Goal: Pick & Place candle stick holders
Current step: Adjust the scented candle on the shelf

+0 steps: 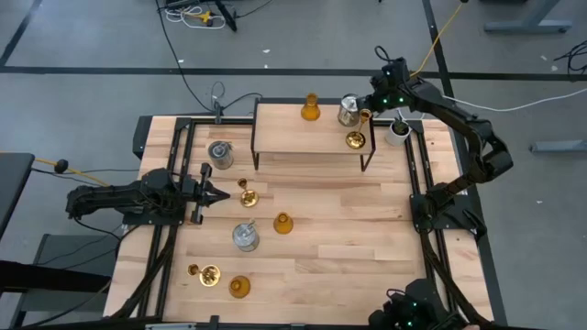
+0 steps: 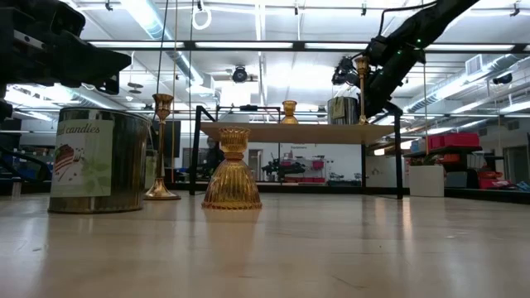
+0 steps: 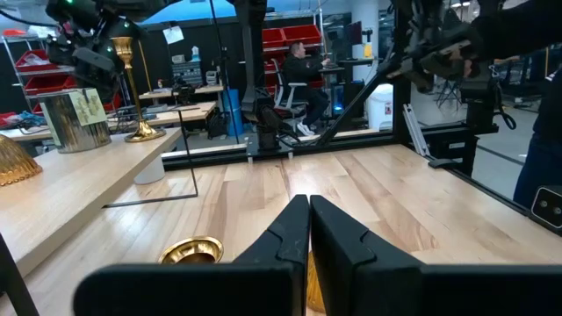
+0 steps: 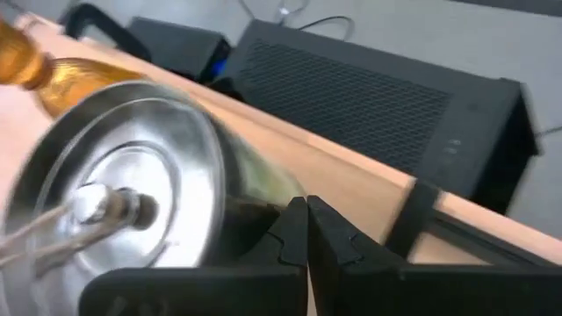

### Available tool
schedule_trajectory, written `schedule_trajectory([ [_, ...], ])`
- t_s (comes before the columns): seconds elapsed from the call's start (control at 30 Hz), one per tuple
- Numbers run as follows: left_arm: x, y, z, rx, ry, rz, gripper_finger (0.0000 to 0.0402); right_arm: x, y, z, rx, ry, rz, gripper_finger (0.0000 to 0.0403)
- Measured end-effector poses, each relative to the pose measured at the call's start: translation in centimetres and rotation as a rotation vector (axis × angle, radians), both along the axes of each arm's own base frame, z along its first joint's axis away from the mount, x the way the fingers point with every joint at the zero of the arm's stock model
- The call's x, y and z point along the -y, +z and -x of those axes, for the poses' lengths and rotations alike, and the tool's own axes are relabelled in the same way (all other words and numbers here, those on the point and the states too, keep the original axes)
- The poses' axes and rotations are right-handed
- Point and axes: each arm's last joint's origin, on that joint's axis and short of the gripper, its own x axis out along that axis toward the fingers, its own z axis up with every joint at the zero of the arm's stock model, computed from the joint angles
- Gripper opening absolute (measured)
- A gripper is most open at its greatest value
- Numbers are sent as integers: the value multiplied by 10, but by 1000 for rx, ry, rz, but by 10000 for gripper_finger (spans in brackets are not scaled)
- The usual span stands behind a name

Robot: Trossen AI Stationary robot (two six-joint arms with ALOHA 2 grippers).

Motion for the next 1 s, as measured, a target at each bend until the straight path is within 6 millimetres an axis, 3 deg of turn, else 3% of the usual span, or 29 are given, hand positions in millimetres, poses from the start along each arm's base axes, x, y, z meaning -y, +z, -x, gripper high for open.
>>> schedule_trajectory([
  [0.6, 0, 0, 0, 0, 0, 0, 18, -2, 3, -8, 220, 179, -71, 0],
  [1.0, 0, 0, 0, 0, 0, 0, 18, 0, 2, -6, 177, 114, -39, 0],
])
